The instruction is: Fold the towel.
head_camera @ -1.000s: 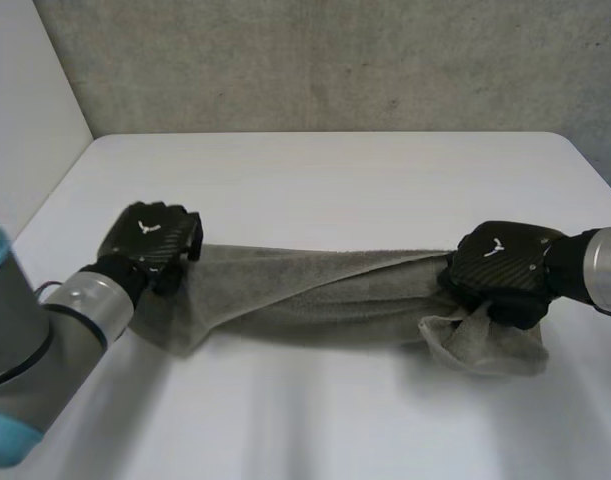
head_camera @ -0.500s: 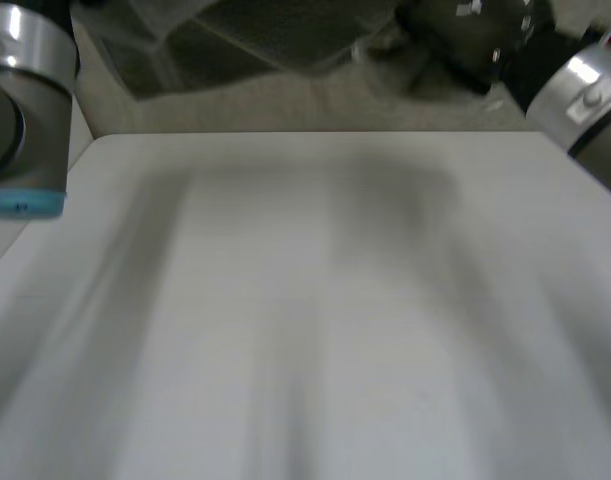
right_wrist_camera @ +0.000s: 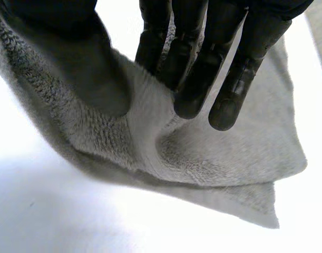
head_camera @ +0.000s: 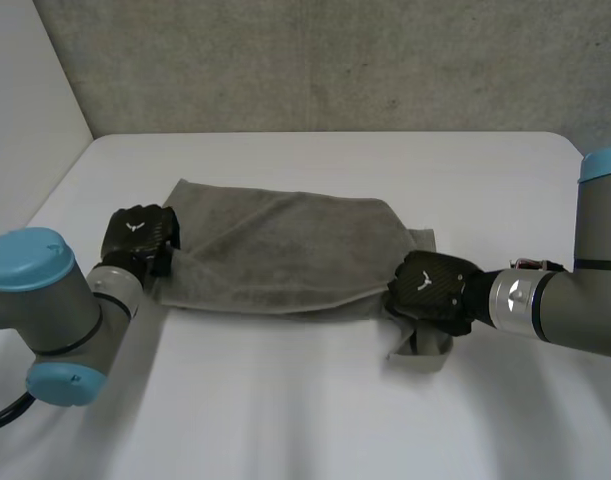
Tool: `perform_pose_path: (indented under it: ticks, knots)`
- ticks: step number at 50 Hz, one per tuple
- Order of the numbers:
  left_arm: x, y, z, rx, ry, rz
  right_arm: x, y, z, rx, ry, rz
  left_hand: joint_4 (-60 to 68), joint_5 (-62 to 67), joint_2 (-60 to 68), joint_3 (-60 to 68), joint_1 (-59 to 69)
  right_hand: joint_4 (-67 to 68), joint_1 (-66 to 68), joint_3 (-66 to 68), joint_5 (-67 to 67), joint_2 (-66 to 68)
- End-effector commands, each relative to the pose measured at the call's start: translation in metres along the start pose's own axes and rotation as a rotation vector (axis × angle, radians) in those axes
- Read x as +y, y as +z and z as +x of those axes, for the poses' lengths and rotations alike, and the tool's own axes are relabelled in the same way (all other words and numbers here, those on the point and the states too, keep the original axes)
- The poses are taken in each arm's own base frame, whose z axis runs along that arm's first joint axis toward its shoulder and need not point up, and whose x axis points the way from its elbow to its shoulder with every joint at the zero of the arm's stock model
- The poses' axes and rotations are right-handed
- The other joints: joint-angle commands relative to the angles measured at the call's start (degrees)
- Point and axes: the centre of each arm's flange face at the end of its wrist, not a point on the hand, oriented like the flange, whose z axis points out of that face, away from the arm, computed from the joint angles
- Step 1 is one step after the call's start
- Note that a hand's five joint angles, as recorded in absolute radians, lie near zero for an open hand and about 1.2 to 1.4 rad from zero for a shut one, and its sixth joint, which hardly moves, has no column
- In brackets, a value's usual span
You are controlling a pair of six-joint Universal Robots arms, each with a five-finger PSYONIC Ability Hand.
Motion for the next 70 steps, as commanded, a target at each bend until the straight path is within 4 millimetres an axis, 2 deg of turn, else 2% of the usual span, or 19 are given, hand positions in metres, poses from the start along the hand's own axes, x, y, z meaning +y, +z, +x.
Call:
perform_pose_path:
  ticks: [1,3,6,11,13,16,21,22,24,29,35,37,40,43,48,53,63,68,70]
  knots:
    - [-0.022,-0.003,-0.001,-0.003,0.003,0.058,-0.001,-0.005,0.004,0.026,0.024,-0.007,10.2,10.7,10.2,10.3,10.9,-24.9,-23.8,-23.9,-24.3,-23.4]
    - [-0.026,-0.004,-0.003,-0.009,0.003,0.067,-0.005,-0.009,0.008,0.046,0.046,0.006,10.2,10.7,10.2,10.3,10.9,-28.4,-27.3,-27.5,-27.9,-27.0]
    - [-0.036,-0.006,-0.005,-0.017,0.0,0.092,-0.026,-0.028,0.021,0.117,0.2,0.116,10.2,10.7,10.2,10.3,10.9,-42.6,-41.6,-41.7,-42.1,-41.2]
    - [-0.04,-0.012,-0.005,-0.016,-0.001,0.099,-0.029,-0.043,0.029,0.174,0.31,0.176,10.2,10.7,10.2,10.3,10.9,-49.8,-48.8,-48.9,-49.3,-48.4]
    - [-0.042,-0.014,-0.006,-0.017,-0.001,0.103,-0.03,-0.055,0.033,0.226,0.434,0.214,10.2,10.7,10.2,10.3,10.9,-49.8,-48.8,-48.9,-49.3,-48.4]
    - [-0.042,-0.017,-0.005,-0.015,-0.001,0.103,-0.031,-0.057,0.032,0.234,0.5,0.228,10.2,10.7,10.2,10.3,10.9,-49.8,-48.8,-48.9,-49.3,-48.4]
    - [-0.043,-0.02,-0.003,-0.01,-0.001,0.102,-0.03,-0.061,0.029,0.245,0.8,0.272,10.2,10.7,10.2,10.3,10.9,-49.8,-48.8,-48.9,-49.3,-48.4]
    - [-0.044,-0.021,-0.003,-0.009,-0.002,0.106,-0.03,-0.061,0.029,0.245,0.801,0.272,10.2,10.7,10.2,10.3,10.9,-49.8,-48.8,-48.9,-49.3,-48.4]
    - [-0.046,-0.022,-0.002,-0.008,-0.003,0.11,-0.023,-0.059,0.03,0.286,0.981,0.272,10.2,10.7,10.2,10.3,10.9,-49.8,-48.8,-48.9,-49.3,-48.4]
    - [-0.054,-0.025,-0.003,-0.012,-0.005,0.131,-0.011,-0.053,0.031,0.405,1.174,0.251,10.2,10.7,10.2,10.3,10.9,-49.6,-48.5,-48.7,-49.1,-48.2]
    - [-0.065,-0.033,-0.004,-0.013,-0.003,0.161,-0.014,-0.034,0.022,0.449,1.206,0.213,10.2,10.7,10.2,10.3,10.9,-49.1,-48.0,-48.2,-48.6,-47.7]
    - [-0.066,-0.035,-0.004,-0.013,-0.003,0.164,-0.028,-0.014,0.009,0.42,1.182,0.195,10.2,10.7,10.2,10.3,10.9,-49.1,-48.0,-48.2,-48.6,-47.7]
    - [-0.067,-0.037,-0.004,-0.013,-0.003,0.167,-0.034,0.002,0.005,0.433,1.177,0.174,10.2,10.7,10.2,10.3,10.9,-49.1,-48.0,-48.2,-48.6,-47.7]
    - [-0.067,-0.039,-0.004,-0.012,-0.001,0.169,-0.034,0.011,0.003,0.436,1.183,0.162,10.2,10.7,10.2,10.3,10.9,-49.1,-48.0,-48.2,-48.6,-47.7]
    - [-0.069,-0.04,-0.004,-0.013,-0.001,0.178,-0.036,0.046,-0.01,0.402,1.225,0.129,10.2,10.7,10.2,10.3,10.9,-47.9,-46.9,-47.0,-47.4,-46.5]
    - [-0.07,-0.041,-0.006,-0.018,-0.001,0.18,-0.036,0.063,-0.021,0.381,1.221,0.113,10.2,10.7,10.2,10.3,10.9,-44.6,-43.5,-43.6,-44.0,-43.1]
    - [-0.07,-0.04,-0.008,-0.028,-0.001,0.182,-0.018,0.079,-0.032,0.441,1.224,0.031,10.2,10.7,10.2,10.3,10.9,-23.2,-22.2,-22.3,-22.7,-21.8]
    - [-0.071,-0.038,-0.014,-0.045,-0.003,0.183,-0.014,0.071,-0.022,0.543,1.214,0.045,10.2,10.7,10.2,10.3,10.9,-17.0,-15.9,-16.0,-16.4,-15.5]
    - [-0.072,-0.038,-0.017,-0.055,-0.003,0.186,-0.018,0.056,-0.014,0.612,1.174,0.073,10.2,10.7,10.2,10.3,10.9,-12.9,-11.9,-12.0,-12.4,-11.5]
